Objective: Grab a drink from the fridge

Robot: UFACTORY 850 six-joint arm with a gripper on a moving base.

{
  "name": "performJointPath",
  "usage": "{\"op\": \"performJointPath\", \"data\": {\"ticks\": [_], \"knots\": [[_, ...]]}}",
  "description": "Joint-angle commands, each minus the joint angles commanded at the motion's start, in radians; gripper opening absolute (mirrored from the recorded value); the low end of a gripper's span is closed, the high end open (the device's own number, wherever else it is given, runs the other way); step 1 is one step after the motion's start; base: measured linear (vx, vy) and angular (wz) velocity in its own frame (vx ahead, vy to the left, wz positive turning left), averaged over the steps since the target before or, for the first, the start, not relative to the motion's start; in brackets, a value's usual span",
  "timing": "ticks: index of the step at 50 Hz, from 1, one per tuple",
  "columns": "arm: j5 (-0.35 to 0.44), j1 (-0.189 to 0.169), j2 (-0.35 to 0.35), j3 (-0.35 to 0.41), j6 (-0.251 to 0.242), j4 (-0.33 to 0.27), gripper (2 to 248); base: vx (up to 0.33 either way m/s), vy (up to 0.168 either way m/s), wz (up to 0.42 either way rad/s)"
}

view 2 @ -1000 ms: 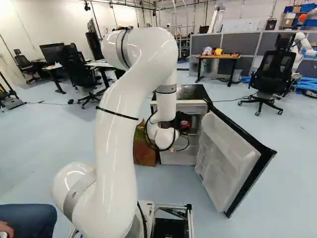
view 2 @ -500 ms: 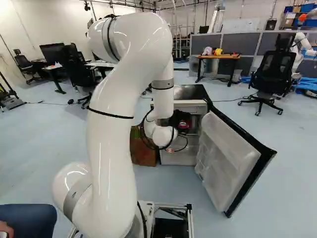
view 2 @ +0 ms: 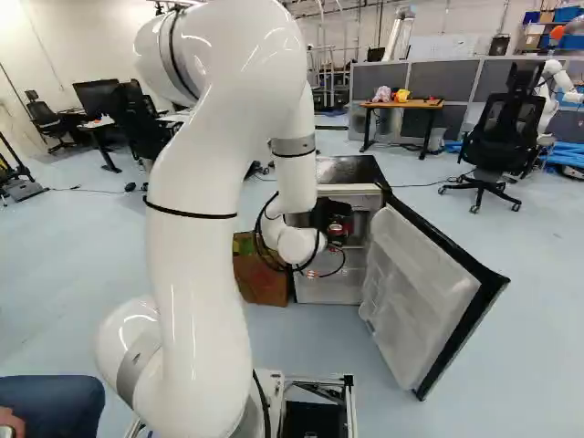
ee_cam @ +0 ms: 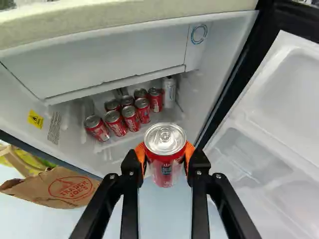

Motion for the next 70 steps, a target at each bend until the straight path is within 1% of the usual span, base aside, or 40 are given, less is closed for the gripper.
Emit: {"op": "performJointPath", "data": {"ticks": [44, 70], "knots": [[-0.002, 0.000, 0.149, 0.056, 0.000, 0.000, 97, 0.000, 0.000, 0.000], [-0.075, 0.003, 0.227, 0.073, 0.000, 0.000, 97, 0.000, 0.000, 0.000]]}}
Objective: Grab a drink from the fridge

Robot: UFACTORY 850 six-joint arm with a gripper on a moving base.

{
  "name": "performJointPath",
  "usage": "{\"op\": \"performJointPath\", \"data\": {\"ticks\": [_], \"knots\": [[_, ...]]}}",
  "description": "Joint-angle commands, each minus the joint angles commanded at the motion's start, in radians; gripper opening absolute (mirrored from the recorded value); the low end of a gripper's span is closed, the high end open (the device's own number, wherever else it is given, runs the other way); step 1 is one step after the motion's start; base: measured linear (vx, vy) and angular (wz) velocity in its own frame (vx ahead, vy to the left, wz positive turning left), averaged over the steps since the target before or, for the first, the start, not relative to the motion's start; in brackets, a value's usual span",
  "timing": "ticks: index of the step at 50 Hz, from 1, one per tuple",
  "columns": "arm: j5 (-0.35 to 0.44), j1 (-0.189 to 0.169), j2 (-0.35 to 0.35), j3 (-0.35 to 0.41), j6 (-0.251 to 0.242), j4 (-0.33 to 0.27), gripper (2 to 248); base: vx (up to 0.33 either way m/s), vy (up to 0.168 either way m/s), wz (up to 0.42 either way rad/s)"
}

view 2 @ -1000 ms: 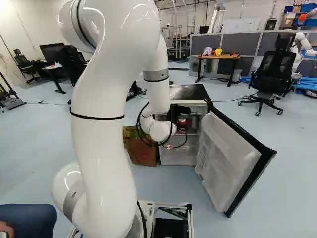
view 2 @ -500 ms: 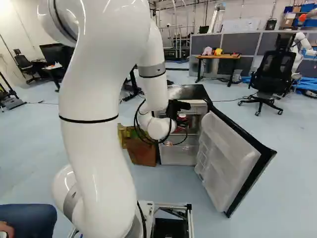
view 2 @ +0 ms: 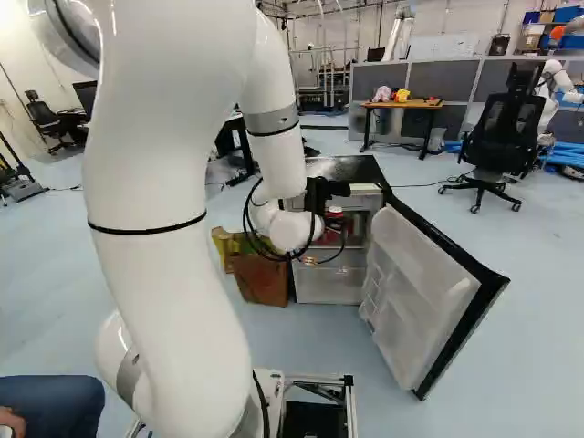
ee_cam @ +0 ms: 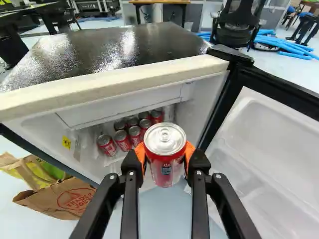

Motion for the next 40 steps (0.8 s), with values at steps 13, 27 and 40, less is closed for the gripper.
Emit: {"op": "performJointPath", "data": {"ticks": [13, 27, 40], "knots": [[0.000, 0.003, 0.033, 0.000, 0.000, 0.000, 97, 0.000, 0.000, 0.000], [-0.005, 0.008, 0.062, -0.006, 0.000, 0.000, 97, 0.000, 0.000, 0.000], [-0.022, 0.012, 0.087, -0.014, 0.000, 0.000, 97, 0.000, 0.000, 0.000]]}}
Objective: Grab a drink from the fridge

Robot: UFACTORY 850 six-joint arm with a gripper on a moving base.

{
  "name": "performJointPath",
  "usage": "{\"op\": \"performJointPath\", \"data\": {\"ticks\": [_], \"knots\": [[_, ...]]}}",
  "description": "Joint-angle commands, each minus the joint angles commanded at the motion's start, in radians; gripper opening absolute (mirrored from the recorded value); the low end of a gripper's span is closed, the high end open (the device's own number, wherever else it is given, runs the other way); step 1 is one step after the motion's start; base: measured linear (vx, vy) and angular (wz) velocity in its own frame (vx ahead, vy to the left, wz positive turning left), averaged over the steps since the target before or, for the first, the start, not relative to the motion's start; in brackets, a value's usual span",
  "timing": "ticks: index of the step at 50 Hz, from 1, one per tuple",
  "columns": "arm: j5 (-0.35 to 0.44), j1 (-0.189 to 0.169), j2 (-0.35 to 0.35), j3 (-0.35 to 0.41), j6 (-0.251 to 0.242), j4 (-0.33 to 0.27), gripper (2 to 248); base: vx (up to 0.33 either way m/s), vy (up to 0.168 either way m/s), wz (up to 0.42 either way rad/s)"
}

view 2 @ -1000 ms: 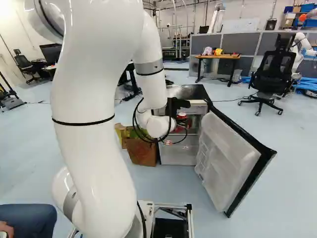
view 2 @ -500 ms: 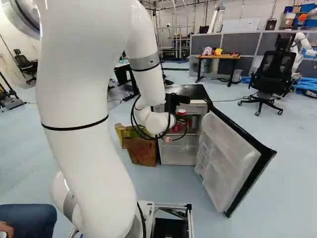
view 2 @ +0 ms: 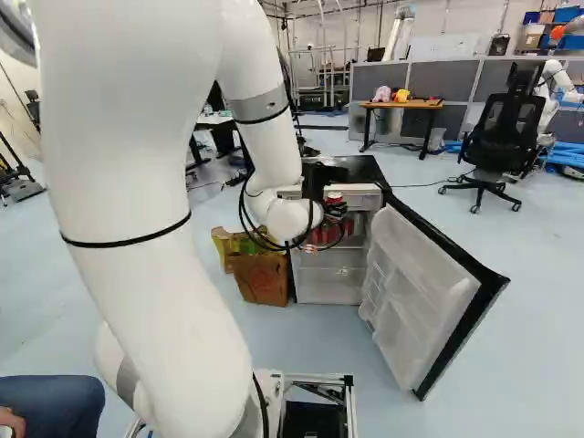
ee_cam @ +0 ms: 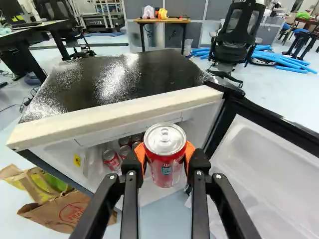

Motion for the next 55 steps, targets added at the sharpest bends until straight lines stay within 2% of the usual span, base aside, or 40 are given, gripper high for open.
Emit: {"op": "performJointPath", "data": {"ticks": [55], "knots": [[-0.097, 0.020, 0.084, -0.055, 0.000, 0.000, 97, 0.000, 0.000, 0.000]]}}
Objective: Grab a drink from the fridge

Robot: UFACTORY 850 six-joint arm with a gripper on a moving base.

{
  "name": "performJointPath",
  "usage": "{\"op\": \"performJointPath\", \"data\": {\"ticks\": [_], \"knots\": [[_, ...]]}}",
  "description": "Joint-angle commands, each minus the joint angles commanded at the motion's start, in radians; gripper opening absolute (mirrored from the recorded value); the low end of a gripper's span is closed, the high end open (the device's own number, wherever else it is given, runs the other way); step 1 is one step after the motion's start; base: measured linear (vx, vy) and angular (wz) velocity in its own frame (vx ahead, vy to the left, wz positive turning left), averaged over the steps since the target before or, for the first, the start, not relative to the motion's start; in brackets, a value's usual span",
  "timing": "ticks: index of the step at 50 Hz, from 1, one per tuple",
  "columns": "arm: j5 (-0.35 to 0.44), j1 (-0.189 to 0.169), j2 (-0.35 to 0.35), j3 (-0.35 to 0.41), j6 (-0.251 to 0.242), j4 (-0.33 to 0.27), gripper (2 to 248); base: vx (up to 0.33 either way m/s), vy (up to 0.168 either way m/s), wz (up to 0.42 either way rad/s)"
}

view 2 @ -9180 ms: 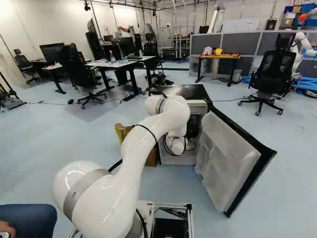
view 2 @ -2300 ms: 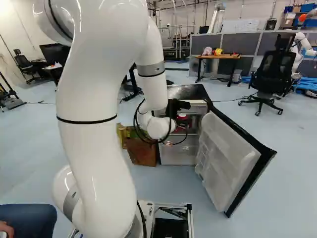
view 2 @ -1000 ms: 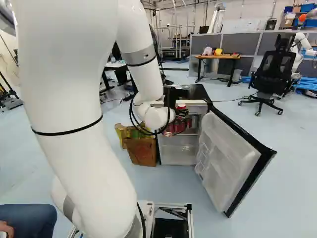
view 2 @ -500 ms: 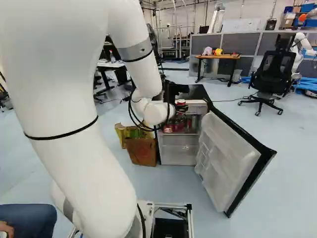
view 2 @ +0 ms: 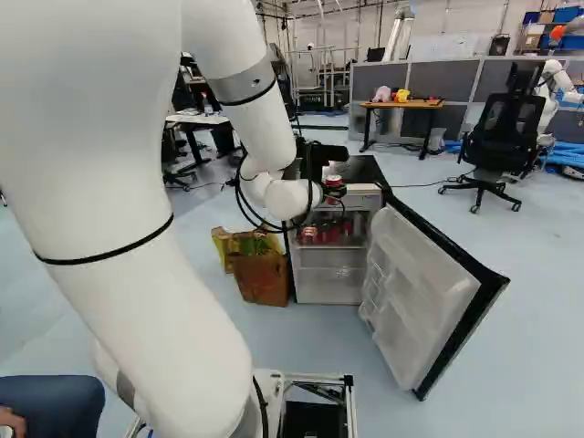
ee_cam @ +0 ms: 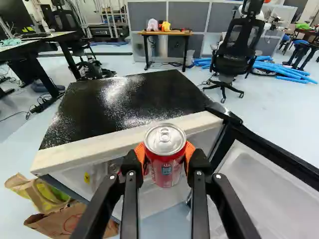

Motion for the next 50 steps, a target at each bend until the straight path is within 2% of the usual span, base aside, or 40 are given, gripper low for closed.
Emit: {"op": "performJointPath", "data": {"ticks": [50], "knots": [[-0.113, 0.036, 0.000, -0.126, 0.000, 0.000, 97, 0.000, 0.000, 0.000]]}}
